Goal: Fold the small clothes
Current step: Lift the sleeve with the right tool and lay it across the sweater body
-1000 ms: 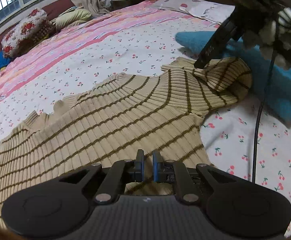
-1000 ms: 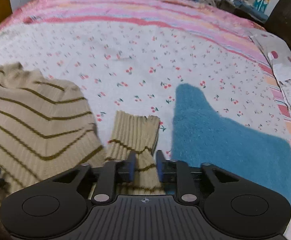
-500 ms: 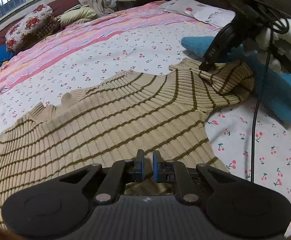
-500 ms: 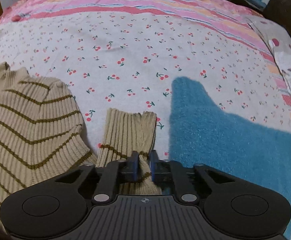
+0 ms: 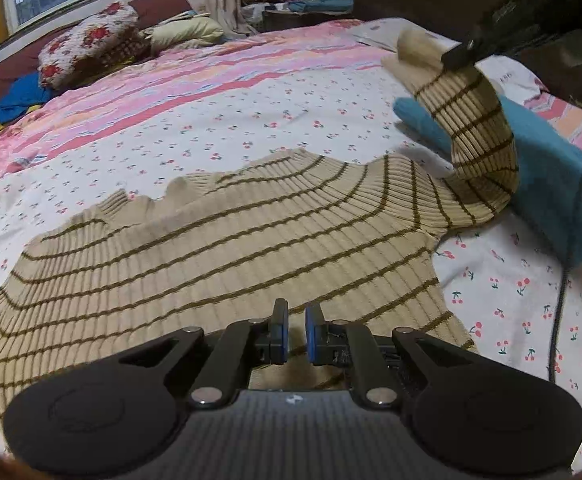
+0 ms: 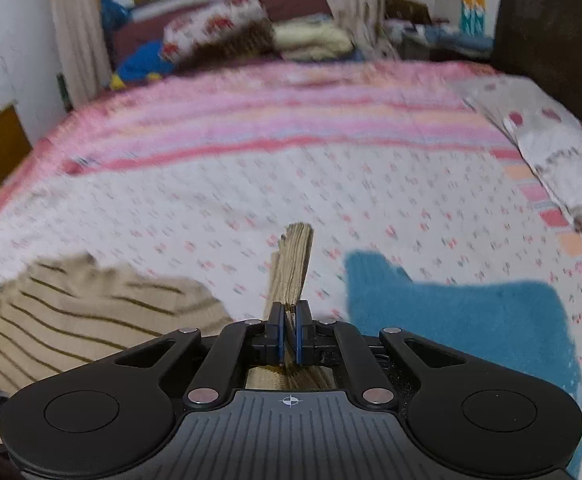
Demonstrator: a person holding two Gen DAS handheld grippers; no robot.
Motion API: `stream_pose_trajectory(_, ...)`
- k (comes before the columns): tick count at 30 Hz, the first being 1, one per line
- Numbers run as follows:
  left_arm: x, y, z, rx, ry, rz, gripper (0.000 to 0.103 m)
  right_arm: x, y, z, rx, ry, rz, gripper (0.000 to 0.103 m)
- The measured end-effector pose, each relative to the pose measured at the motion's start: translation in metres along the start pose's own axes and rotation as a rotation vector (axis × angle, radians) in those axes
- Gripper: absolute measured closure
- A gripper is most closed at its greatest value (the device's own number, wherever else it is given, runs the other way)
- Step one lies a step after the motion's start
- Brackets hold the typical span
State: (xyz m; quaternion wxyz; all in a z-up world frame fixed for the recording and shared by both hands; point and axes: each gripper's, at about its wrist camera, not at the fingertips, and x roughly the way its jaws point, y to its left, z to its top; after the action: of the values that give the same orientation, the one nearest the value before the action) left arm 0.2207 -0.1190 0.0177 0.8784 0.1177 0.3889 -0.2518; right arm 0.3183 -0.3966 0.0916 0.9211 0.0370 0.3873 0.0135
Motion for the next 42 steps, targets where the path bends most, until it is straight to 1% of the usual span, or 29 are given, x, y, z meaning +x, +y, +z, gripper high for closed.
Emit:
stream_pose_trajectory(3,-0.008,0.011,-0.004,-0.023,-0.013,0.018,0.084,-0.019,0.025,0.008,-0.021,-0.046,0.038,0.099)
stream_pose_trajectory(7,-0.022,0.028,-0.016,-0.06,-0.025,0.04,0.084,-0.029,0.069,0.016,-0.033,-0.081,0.1,0.099)
stream_pose_trajectory(11,-0.036,0.048,-0.034,-0.097,-0.028,0.07,0.084,-0.02,0.124,0.015,-0.06,-0.084,0.178,0.099)
stream_pose_trajectory(13,-0.044,0.059,-0.046,-0.114,-0.026,0.085,0.084,-0.009,0.151,0.012,-0.069,-0.072,0.218,0.099)
stream_pose_trajectory(14,-0.048,0.064,-0.053,-0.122,-0.023,0.094,0.084,-0.003,0.163,0.01,-0.069,-0.065,0.232,0.099)
stream_pose_trajectory(16,-0.054,0.074,-0.065,-0.137,-0.017,0.113,0.084,0.01,0.193,-0.002,-0.099,-0.065,0.231,0.099)
stream_pose_trajectory(19,-0.063,0.09,-0.084,-0.169,-0.005,0.13,0.084,0.033,0.233,-0.024,-0.133,-0.029,0.255,0.099)
stream_pose_trajectory(21,-0.068,0.099,-0.096,-0.188,0.001,0.14,0.084,0.05,0.255,-0.042,-0.159,0.017,0.278,0.098)
stream_pose_trajectory(22,-0.071,0.103,-0.101,-0.195,0.002,0.142,0.084,0.058,0.265,-0.051,-0.172,0.044,0.284,0.096)
stream_pose_trajectory(23,-0.073,0.107,-0.107,-0.201,0.001,0.145,0.084,0.063,0.272,-0.058,-0.18,0.068,0.292,0.091)
stream_pose_trajectory(24,-0.075,0.11,-0.111,-0.206,0.0,0.147,0.084,0.068,0.28,-0.066,-0.196,0.094,0.303,0.091)
stream_pose_trajectory(27,-0.079,0.117,-0.121,-0.223,-0.005,0.15,0.084,0.066,0.293,-0.083,-0.236,0.122,0.324,0.091)
stream_pose_trajectory(31,-0.082,0.124,-0.13,-0.254,-0.014,0.142,0.084,0.052,0.283,-0.084,-0.245,0.113,0.345,0.091)
stream_pose_trajectory(33,-0.082,0.126,-0.133,-0.266,-0.018,0.139,0.084,0.047,0.279,-0.083,-0.281,0.094,0.326,0.091)
stream_pose_trajectory(36,-0.081,0.128,-0.134,-0.286,-0.022,0.13,0.084,0.047,0.276,-0.083,-0.357,0.08,0.264,0.089)
stream_pose_trajectory(40,-0.08,0.13,-0.133,-0.278,-0.023,0.131,0.084,0.05,0.283,-0.091,-0.443,0.097,0.268,0.089)
stream_pose_trajectory(41,-0.08,0.131,-0.133,-0.277,-0.021,0.133,0.084,0.05,0.288,-0.095,-0.479,0.095,0.272,0.086)
stream_pose_trajectory(42,-0.079,0.132,-0.133,-0.277,-0.019,0.135,0.084,0.05,0.294,-0.099,-0.517,0.091,0.276,0.079)
